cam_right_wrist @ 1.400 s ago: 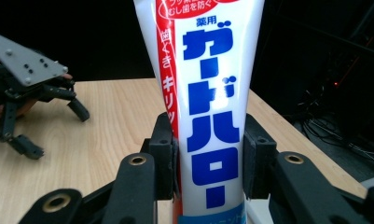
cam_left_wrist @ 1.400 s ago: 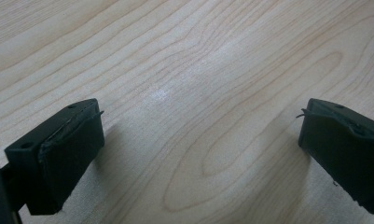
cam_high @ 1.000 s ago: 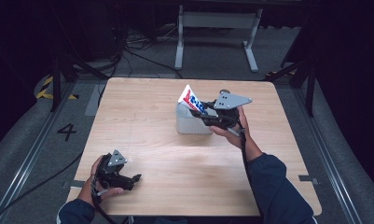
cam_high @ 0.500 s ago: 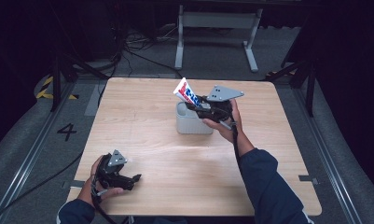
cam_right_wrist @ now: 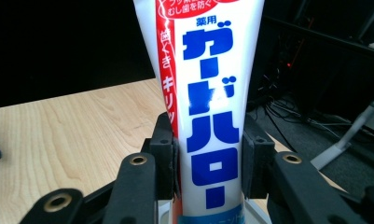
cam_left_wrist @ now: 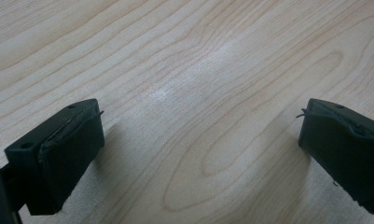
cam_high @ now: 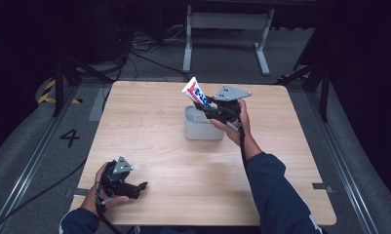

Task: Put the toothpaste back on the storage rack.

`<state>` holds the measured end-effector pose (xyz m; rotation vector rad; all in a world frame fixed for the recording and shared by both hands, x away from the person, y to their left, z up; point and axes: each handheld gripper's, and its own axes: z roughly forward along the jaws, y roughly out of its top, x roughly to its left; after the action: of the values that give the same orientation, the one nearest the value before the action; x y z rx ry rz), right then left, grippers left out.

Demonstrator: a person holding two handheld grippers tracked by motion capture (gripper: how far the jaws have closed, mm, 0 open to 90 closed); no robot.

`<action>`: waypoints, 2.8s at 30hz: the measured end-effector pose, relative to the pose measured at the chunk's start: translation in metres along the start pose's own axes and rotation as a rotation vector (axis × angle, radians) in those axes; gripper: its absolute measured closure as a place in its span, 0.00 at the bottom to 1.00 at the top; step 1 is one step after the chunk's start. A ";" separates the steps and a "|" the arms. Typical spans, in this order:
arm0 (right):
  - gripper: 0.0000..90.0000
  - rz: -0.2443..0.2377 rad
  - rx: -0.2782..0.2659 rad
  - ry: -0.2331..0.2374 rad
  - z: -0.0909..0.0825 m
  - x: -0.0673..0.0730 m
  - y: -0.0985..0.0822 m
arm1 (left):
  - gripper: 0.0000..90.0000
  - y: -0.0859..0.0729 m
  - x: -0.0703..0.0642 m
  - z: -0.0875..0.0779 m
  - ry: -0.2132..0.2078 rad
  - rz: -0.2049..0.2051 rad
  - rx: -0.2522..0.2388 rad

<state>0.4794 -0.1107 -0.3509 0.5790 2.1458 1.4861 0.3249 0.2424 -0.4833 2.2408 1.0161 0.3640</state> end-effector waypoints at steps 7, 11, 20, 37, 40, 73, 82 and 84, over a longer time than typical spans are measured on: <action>0.72 0.006 0.015 -0.008 0.007 -0.003 -0.003 | 0.01 0.000 0.000 0.000 0.000 0.000 0.000; 0.72 -0.002 0.024 -0.020 0.009 -0.003 -0.003 | 0.01 0.000 0.000 0.000 0.000 0.000 0.000; 0.72 0.013 0.042 -0.034 0.017 -0.006 -0.007 | 0.01 0.000 0.000 0.000 0.000 0.000 0.000; 0.70 0.012 0.094 -0.016 0.018 -0.011 -0.021 | 0.01 0.000 0.000 0.000 0.000 0.002 0.002; 0.70 0.021 0.101 -0.009 0.016 -0.012 -0.024 | 0.01 0.000 0.000 0.000 0.000 0.003 0.002; 0.66 -0.005 0.280 0.019 0.007 -0.020 -0.038 | 0.01 0.000 0.000 0.000 0.000 0.002 0.002; 0.64 0.022 0.289 0.027 0.006 -0.022 -0.042 | 0.01 0.000 0.000 0.000 0.000 0.003 0.002; 0.64 0.022 0.289 0.028 0.006 -0.022 -0.041 | 0.01 0.000 0.000 0.000 0.000 0.003 0.002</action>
<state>0.4973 -0.1325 -0.3888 0.6854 2.4026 1.2079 0.3250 0.2426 -0.4832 2.2439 1.0141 0.3646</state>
